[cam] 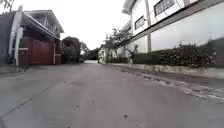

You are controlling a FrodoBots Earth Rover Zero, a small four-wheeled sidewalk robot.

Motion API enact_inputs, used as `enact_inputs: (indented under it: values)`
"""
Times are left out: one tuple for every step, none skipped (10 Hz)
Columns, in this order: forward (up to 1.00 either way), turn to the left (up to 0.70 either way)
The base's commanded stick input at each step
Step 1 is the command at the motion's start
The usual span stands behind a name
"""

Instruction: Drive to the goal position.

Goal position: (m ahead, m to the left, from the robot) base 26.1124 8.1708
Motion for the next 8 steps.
enact_inputs:
  values:
    - [1.00, 0.00]
    - [1.00, 0.00]
    - [1.00, 0.01]
    - [1.00, 0.07]
    - [1.00, 0.09]
    - [1.00, 0.11]
    - [1.00, 0.07]
    - [1.00, 0.18]
